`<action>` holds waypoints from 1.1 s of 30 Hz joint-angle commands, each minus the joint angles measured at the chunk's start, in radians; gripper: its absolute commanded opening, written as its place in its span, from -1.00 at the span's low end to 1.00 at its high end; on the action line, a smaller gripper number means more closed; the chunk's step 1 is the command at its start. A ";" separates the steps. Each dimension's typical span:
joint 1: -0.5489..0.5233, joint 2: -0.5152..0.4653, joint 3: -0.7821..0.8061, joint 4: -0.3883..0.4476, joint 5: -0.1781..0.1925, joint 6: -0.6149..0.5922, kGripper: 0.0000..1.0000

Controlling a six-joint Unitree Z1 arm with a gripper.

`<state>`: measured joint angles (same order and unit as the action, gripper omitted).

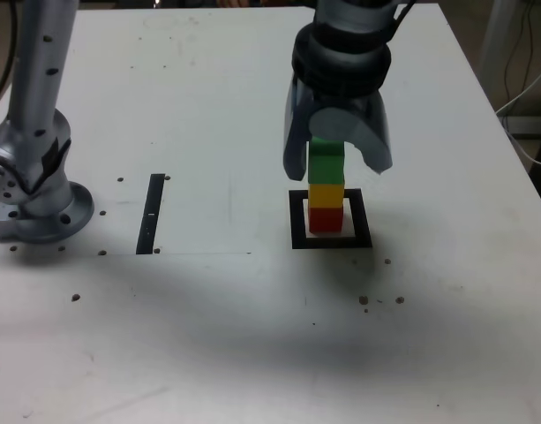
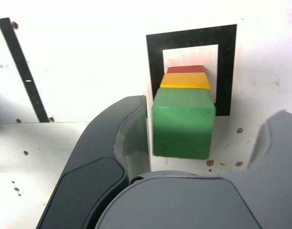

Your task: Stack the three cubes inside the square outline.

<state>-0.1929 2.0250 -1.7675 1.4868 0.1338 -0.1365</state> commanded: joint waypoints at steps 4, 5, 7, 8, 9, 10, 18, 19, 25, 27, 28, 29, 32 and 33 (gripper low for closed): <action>0.002 -0.064 0.012 0.051 -0.004 0.002 0.99; 0.002 -0.076 0.013 0.060 -0.005 0.004 0.99; 0.003 -0.105 0.019 0.073 -0.011 0.012 0.99; 0.005 -0.121 0.023 0.078 -0.016 0.018 0.99; 0.008 -0.138 0.029 0.082 -0.022 0.027 0.99; 0.012 -0.155 0.037 0.084 -0.030 0.036 0.99; 0.073 -0.320 0.174 0.079 -0.090 0.135 0.99; 0.083 -0.336 0.198 0.076 -0.092 0.146 0.99; 0.145 -0.405 0.365 0.025 -0.087 0.199 0.99; 0.163 -0.422 0.421 -0.001 -0.080 0.211 0.99; 0.172 -0.430 0.446 -0.014 -0.077 0.216 0.99; 0.179 -0.440 0.469 -0.027 -0.075 0.219 0.99; 0.195 -0.472 0.516 -0.069 -0.074 0.226 0.99; 0.197 -0.481 0.525 -0.083 -0.075 0.227 0.99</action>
<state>-0.0015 1.5714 -1.2504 1.4252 0.0604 0.0876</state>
